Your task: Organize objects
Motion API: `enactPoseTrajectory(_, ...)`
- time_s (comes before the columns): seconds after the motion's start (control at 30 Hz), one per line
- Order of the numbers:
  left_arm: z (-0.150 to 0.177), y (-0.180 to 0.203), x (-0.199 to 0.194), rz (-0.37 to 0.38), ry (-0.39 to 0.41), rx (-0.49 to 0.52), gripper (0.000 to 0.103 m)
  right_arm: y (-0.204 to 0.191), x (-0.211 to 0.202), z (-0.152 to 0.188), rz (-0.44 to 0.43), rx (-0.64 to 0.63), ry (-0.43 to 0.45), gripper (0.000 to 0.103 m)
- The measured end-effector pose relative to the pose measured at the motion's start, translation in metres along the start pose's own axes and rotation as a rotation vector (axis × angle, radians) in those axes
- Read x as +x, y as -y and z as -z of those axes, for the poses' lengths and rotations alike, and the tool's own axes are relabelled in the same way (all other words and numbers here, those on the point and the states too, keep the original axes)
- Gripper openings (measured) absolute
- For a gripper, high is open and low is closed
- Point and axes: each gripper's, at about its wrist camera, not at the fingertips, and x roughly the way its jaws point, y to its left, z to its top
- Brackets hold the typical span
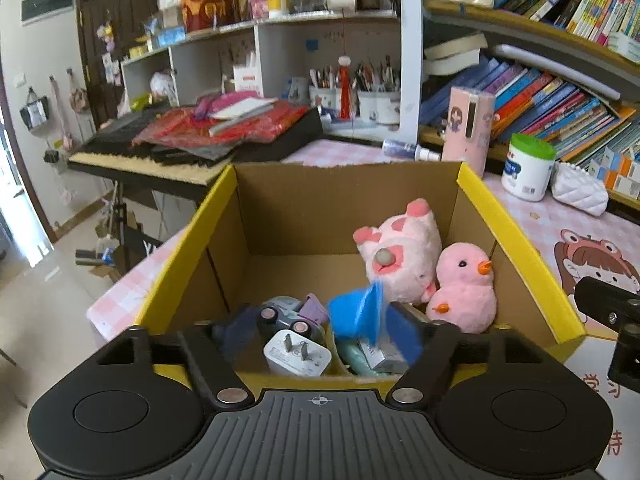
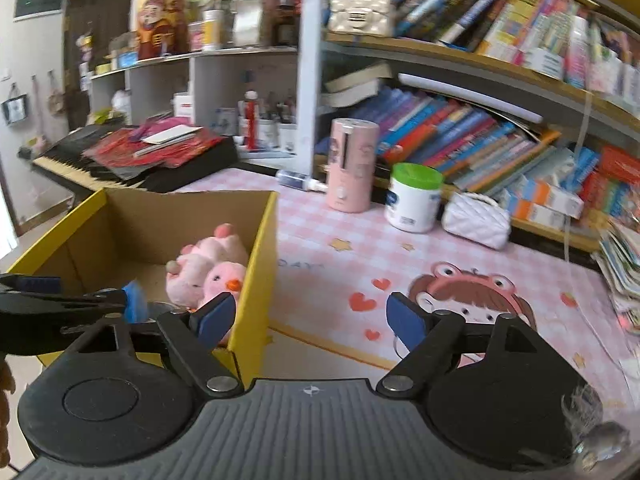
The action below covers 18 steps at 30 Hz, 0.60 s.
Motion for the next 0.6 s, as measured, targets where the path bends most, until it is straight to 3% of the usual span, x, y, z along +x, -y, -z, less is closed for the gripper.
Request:
enactPoseTrajectory(0.23, 0.01, -0.005, -0.035, -0.022, 0.076, 0.004, 0.1, -0.006, -0.018, 0.014, 0.106, 0.032, -0.015, 0.103)
enactPoseTrajectory(0.4, 0.022, -0.019, -0.058, -0.044, 0.079, -0.01, 0.103, -0.014, -0.028, 0.025, 0.19, 0.048, -0.052, 0.103)
enactPoseTrajectory(0.6, 0.043, -0.04, -0.085, -0.039, 0.078, -0.039, 0.103, -0.026, -0.049, 0.041, 0.229, 0.089, -0.076, 0.103)
